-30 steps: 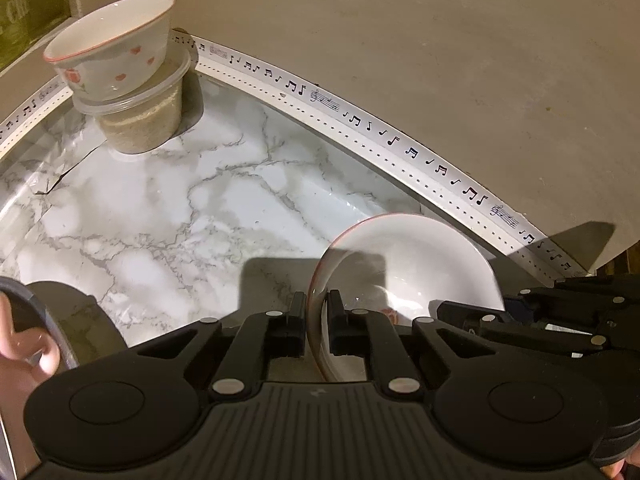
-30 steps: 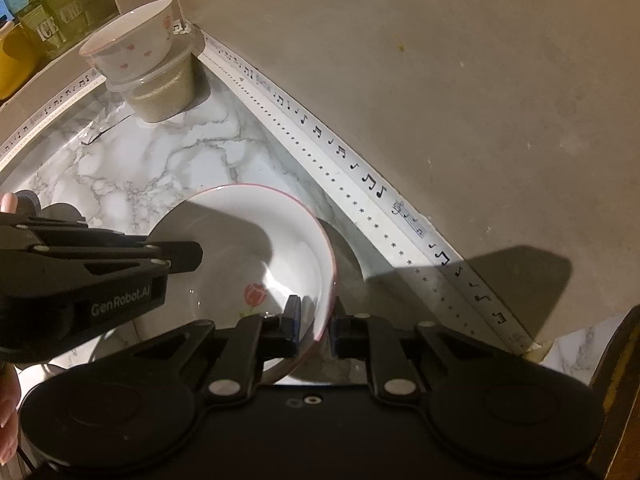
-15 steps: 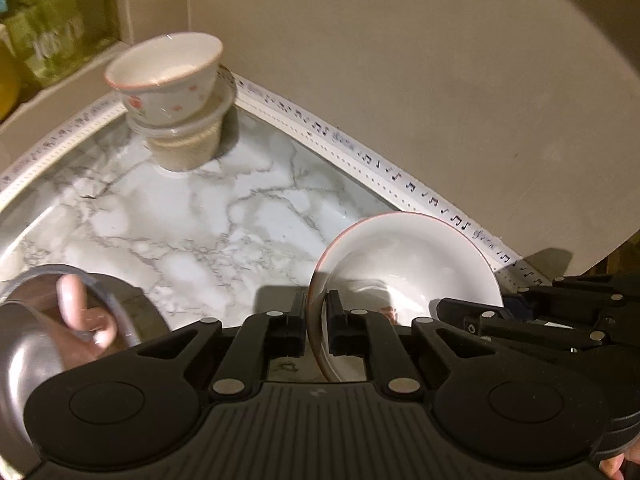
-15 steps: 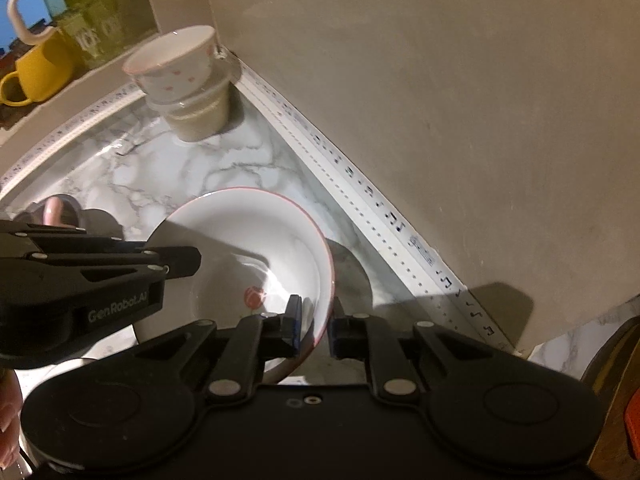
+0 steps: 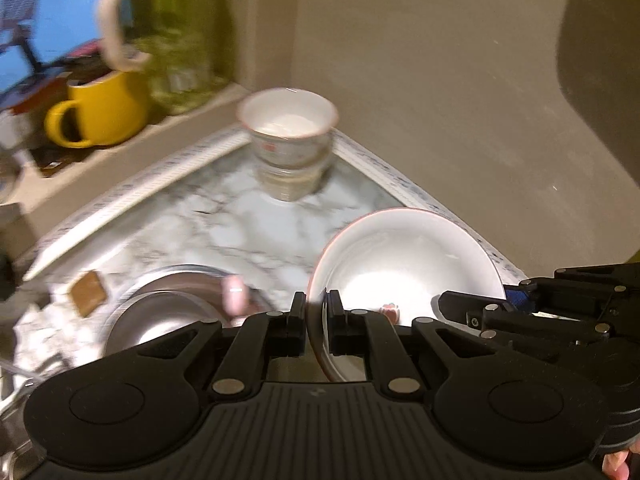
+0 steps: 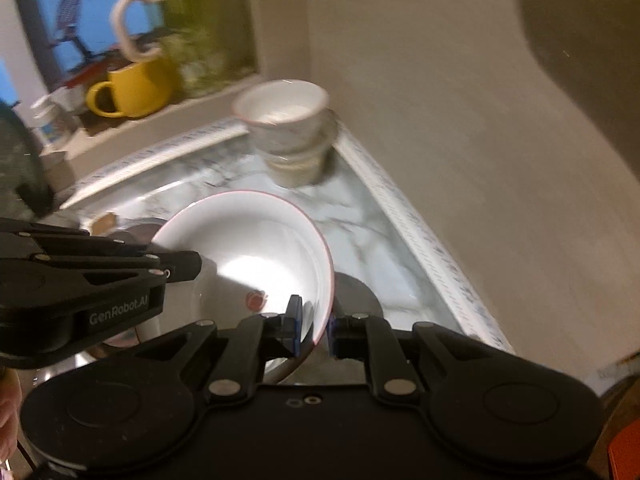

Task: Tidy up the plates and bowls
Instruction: 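Lift the white bowl with both grippers and carry it over the pot, then lower the white bowl into the pink-handled pot and open both grippers, then close both grippers on the rim of the nested steel bowl stack, then lift the nested bowl stack with both grippers and carry it across the counter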

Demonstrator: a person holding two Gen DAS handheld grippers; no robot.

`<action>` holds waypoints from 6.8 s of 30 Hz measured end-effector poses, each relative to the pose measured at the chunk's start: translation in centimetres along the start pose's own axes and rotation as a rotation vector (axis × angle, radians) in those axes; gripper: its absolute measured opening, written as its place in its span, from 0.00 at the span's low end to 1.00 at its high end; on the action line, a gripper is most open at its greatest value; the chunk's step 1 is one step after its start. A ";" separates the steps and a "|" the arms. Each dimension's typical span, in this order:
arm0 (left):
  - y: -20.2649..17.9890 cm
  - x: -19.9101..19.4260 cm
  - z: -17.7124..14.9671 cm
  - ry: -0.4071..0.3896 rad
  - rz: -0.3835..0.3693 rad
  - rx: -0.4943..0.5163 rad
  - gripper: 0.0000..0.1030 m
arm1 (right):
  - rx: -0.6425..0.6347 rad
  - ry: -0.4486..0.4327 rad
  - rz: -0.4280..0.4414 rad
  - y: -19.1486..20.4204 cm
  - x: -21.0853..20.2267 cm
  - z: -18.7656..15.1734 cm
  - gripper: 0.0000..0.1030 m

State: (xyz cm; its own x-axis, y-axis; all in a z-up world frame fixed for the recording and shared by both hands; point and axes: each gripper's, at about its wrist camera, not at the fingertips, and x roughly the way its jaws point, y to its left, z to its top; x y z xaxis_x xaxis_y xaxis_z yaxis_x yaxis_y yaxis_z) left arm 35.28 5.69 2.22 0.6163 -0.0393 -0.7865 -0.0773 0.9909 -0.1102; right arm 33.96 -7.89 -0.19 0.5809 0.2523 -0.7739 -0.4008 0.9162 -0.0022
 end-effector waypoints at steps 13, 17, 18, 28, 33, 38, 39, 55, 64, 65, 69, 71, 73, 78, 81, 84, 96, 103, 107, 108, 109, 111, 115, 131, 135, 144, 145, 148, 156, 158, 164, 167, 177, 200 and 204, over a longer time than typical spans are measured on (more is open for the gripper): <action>8.4 -4.1 -1.6 -0.027 0.141 -0.079 0.09 | -0.118 -0.025 0.118 9.4 -0.1 2.1 0.12; 10.5 -3.7 -2.0 -0.006 0.160 -0.102 0.09 | -0.140 -0.010 0.139 11.4 0.9 2.2 0.12; 10.9 -3.5 -2.2 0.001 0.164 -0.105 0.09 | -0.146 -0.004 0.141 11.8 1.1 2.2 0.12; 14.3 0.3 -3.0 0.102 0.154 -0.126 0.10 | -0.178 0.101 0.141 14.2 5.5 2.5 0.12; 15.1 1.9 -3.2 0.136 0.144 -0.108 0.10 | -0.187 0.148 0.129 14.8 7.2 2.3 0.12; 15.6 2.8 -3.2 0.152 0.140 -0.094 0.11 | -0.205 0.171 0.111 15.5 8.1 2.2 0.13; 15.6 2.9 -3.3 0.156 0.137 -0.090 0.11 | -0.208 0.178 0.112 15.6 8.3 2.2 0.13; 15.3 4.1 -3.5 0.168 0.160 -0.037 0.13 | -0.207 0.210 0.119 15.7 9.5 1.6 0.14; 15.1 4.3 -3.5 0.156 0.171 -0.029 0.13 | -0.175 0.252 0.159 15.2 9.7 1.7 0.19; 15.2 4.3 -3.5 0.156 0.170 -0.029 0.13 | -0.176 0.254 0.161 15.3 9.7 1.7 0.19; 15.1 4.4 -3.5 0.154 0.175 -0.028 0.13 | -0.143 0.277 0.180 14.9 9.7 1.8 0.21; 15.0 4.4 -3.5 0.155 0.182 -0.023 0.12 | -0.114 0.284 0.195 14.5 9.6 2.1 0.23; 15.0 4.4 -3.5 0.158 0.179 -0.022 0.12 | -0.095 0.285 0.209 14.2 9.3 2.3 0.26; 15.1 4.4 -3.4 0.162 0.175 -0.029 0.12 | -0.111 0.280 0.213 14.2 8.9 2.4 0.27; 15.4 4.3 -3.3 0.160 0.164 -0.048 0.12 | -0.121 0.279 0.218 14.3 8.6 2.4 0.28; 15.5 3.7 -3.1 0.144 0.151 -0.057 0.12 | -0.130 0.266 0.216 14.1 8.0 2.5 0.34; 16.9 1.9 -2.9 0.089 0.120 -0.114 0.12 | -0.119 0.170 0.207 11.1 5.5 2.6 0.62; 18.0 2.0 -3.5 0.066 0.118 -0.181 0.55 | -0.071 0.162 0.213 8.1 5.9 1.4 0.72; 18.2 2.4 -3.6 0.066 0.106 -0.204 0.55 | -0.056 0.184 0.198 7.1 7.3 0.5 0.64; 18.3 2.5 -3.6 0.065 0.105 -0.214 0.55 | -0.047 0.193 0.203 6.9 7.8 0.2 0.60; 18.4 2.6 -3.6 0.064 0.102 -0.224 0.55 | -0.039 0.207 0.212 6.7 8.3 0.0 0.55; 18.8 2.8 -3.6 0.069 0.094 -0.244 0.56 | -0.016 0.228 0.220 6.4 9.2 -0.5 0.49; 19.2 3.4 -3.4 0.075 0.088 -0.269 0.56 | -0.005 0.268 0.237 6.5 11.0 -1.1 0.31; 20.5 3.3 -3.6 0.033 0.023 -0.337 0.56 | -0.054 0.235 0.223 6.1 12.4 0.0 0.11; 21.2 3.6 -4.2 0.051 0.029 -0.349 0.56 | -0.057 0.223 0.204 5.4 12.9 0.9 0.10; 22.2 5.5 -6.2 0.114 -0.024 -0.432 0.54 | -0.040 0.240 0.216 4.6 13.3 1.2 0.14; 22.3 5.6 -6.3 0.118 -0.025 -0.437 0.53 | -0.038 0.243 0.219 4.6 13.2 1.1 0.16; 22.5 6.1 -6.5 0.136 -0.042 -0.458 0.43 | -0.019 0.255 0.237 4.2 13.1 0.6 0.17; 22.5 7.4 -6.5 0.148 -0.087 -0.510 0.28 | 0.024 0.281 0.284 3.7 12.8 -0.3 0.17; 22.5 7.5 -6.5 0.156 -0.095 -0.509 0.19 | 0.031 0.292 0.292 3.7 12.8 -0.5 0.17; 21.9 7.3 -6.5 0.147 -0.086 -0.505 0.11 | 0.028 0.282 0.277 4.3 12.4 -1.1 0.14; 21.6 7.2 -6.4 0.148 -0.067 -0.493 0.11 | 0.010 0.271 0.246 4.9 12.1 -1.2 0.14; 21.3 6.9 -6.0 0.154 -0.017 -0.476 0.11 | -0.027 0.292 0.205 6.0 12.1 -0.4 0.14; 18.8 1.8 -4.5 0.144 0.005 -0.415 0.11 | -0.035 0.267 0.192 5.9 7.5 0.8 0.14; 17.4 0.5 -4.8 0.140 0.003 -0.390 0.10 | -0.029 0.255 0.180 5.1 5.8 0.2 0.14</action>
State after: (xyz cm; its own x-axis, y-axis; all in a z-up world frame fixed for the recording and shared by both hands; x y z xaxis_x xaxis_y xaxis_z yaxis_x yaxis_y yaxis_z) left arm 30.50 22.26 -3.05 0.5054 -0.0804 -0.8591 -0.3864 0.8691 -0.3087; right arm 35.47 -1.64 -4.56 0.3036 0.3197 -0.8976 -0.5029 0.8539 0.1341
